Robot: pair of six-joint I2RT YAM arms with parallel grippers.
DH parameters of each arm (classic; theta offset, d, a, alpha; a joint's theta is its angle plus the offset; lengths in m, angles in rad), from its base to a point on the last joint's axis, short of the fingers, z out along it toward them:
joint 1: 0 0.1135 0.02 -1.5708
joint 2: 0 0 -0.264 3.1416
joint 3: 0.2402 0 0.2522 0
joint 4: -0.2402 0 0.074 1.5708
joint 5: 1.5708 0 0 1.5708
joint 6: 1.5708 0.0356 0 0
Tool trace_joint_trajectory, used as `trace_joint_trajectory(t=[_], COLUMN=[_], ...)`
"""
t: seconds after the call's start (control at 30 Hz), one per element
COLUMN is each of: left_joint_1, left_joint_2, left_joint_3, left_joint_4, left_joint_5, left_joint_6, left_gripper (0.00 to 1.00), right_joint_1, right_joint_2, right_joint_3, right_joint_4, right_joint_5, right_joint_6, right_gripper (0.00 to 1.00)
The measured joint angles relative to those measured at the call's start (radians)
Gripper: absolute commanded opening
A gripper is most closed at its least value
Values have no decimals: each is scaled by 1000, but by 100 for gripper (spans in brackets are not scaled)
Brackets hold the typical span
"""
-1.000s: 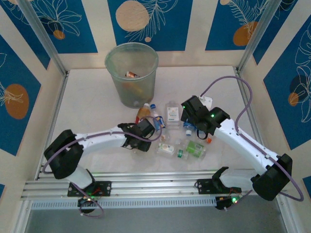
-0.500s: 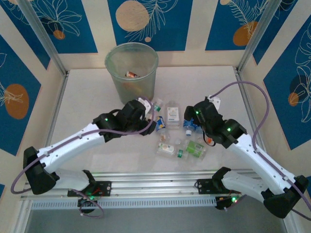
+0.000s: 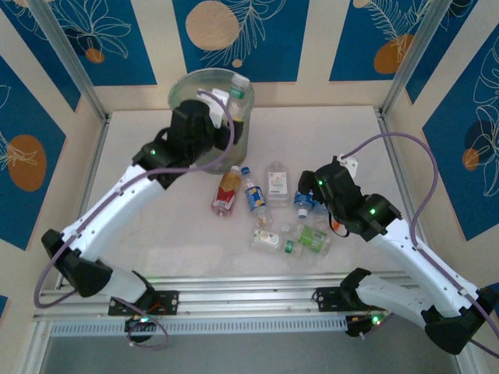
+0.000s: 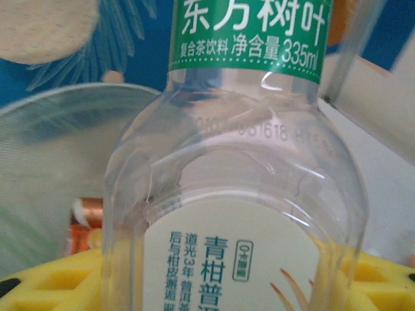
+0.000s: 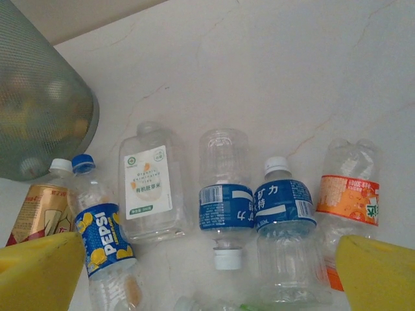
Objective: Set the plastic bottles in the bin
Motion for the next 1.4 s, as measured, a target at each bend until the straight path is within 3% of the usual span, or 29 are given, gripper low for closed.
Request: trace_joint_trajectory(t=[0.23,0.53,0.97,1.4], left_joint_1=[151,211,215,234], left_joint_2=[216,458,589,671], left_joint_3=[274,521,539,541], left_joint_4=[-26,-134,-205,-219], left_joint_5=[26,31,68,144], left_joint_6=[-63,-257,-477,-546], left_gripper=[59,59,61,70], right_joint_1=[0,0,0,0], right_joint_2=[0,0,8,31], right_joint_3=[0,0,0,0], right_joint_4=[-5,-15,-34,-39], right_joint_5=[-3,-3,-4,-8], right_joint_6=[8,31,35,34], right_gripper=[99,99,99,99])
